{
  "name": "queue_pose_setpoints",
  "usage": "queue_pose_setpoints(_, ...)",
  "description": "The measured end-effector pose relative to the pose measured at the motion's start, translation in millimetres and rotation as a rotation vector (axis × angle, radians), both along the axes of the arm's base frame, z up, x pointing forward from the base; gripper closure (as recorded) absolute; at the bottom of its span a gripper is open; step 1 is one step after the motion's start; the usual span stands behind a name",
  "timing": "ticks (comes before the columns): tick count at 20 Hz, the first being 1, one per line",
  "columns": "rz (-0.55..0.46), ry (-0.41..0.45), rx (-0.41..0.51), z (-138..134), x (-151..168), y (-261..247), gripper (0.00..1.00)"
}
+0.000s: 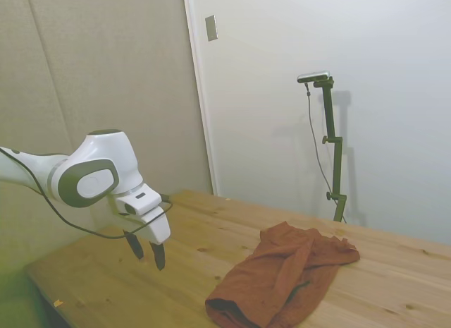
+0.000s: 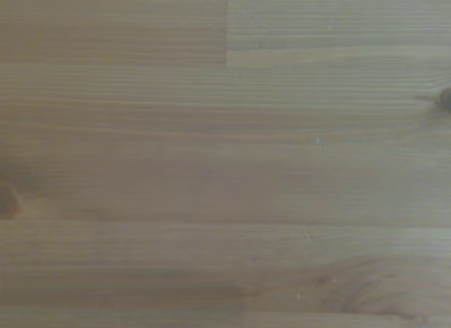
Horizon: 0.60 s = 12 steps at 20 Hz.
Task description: Unfold the shorts
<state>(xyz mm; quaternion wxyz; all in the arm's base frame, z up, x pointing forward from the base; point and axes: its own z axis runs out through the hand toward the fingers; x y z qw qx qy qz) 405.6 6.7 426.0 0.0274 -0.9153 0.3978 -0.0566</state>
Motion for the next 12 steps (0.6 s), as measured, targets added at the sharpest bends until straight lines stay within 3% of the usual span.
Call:
queue_pose_setpoints(3, -0.006, 0.000, 0.002, 1, 1, -3, 0.00)
queue_pose_setpoints(5, -0.063, -0.022, 0.023, 16, 6, -36, 0.00)
queue_pose_setpoints(9, -0.179, -0.054, 0.154, 41, 15, -178, 0.00)
queue_pose_setpoints(12, -0.239, -0.055, 0.296, 30, 19, -268, 0.00)
